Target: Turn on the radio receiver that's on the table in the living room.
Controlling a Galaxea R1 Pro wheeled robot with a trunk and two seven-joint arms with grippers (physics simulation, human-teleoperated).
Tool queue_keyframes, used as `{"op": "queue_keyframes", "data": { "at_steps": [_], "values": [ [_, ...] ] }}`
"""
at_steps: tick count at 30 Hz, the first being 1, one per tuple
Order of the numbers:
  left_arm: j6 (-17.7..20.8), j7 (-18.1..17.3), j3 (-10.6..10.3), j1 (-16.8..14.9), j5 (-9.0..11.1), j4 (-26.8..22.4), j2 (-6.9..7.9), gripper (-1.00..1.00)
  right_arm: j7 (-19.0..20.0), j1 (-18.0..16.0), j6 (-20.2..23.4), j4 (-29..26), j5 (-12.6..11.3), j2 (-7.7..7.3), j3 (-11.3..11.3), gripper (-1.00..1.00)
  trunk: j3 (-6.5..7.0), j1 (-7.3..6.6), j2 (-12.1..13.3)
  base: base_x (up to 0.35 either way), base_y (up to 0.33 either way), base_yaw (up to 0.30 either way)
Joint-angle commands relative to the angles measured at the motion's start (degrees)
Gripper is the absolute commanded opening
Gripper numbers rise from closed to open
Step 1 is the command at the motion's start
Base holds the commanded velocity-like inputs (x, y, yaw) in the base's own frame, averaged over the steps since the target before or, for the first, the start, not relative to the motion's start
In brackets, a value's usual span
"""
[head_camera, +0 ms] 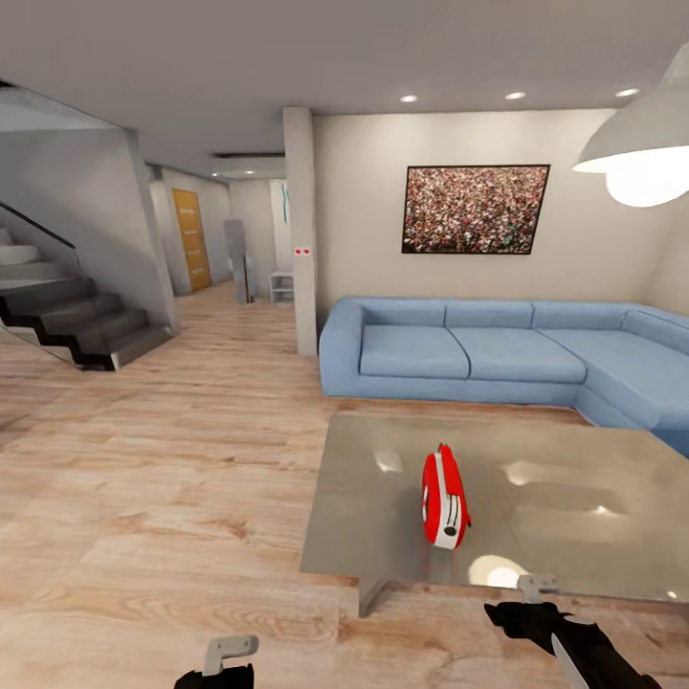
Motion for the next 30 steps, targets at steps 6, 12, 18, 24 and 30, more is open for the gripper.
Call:
{"op": "queue_keyframes", "data": {
  "at_steps": [6,12,18,24,30],
  "values": [
    [0.04,0.01,0.0,0.0,0.0,0.0,0.01,1.0,0.1,0.0,0.05,0.0,0.11,0.0,0.01,1.0,0.0,0.0,0.0,0.322,0.002,0.0],
    [0.03,-0.01,0.0,0.0,0.04,0.0,-0.07,1.0,0.19,0.0,0.91,-0.48,0.57,0.04,0.05,1.0,0.0,0.0,0.0,0.092,0.0,0.0],
    [-0.03,-0.01,0.0,0.0,0.02,0.0,0.02,1.0,0.16,-0.42,9.03,-8.87,0.62,0.36,2.26,1.0,0.0,0.0,0.0,0.009,0.0,0.0],
    [-0.03,-0.04,0.0,0.0,0.01,0.0,0.1,1.0,0.52,-0.52,22.79,-21.36,0.03,0.46,3.01,1.0,0.0,0.0,0.0,0.0,0.0,0.0],
    [-0.03,-0.03,0.0,0.0,0.04,0.0,0.05,1.0,0.69,-0.56,28.67,-28.58,-0.21,1.6,3.14,1.0,0.0,0.0,0.0,0.0,0.0,0.0]
  ]
}}
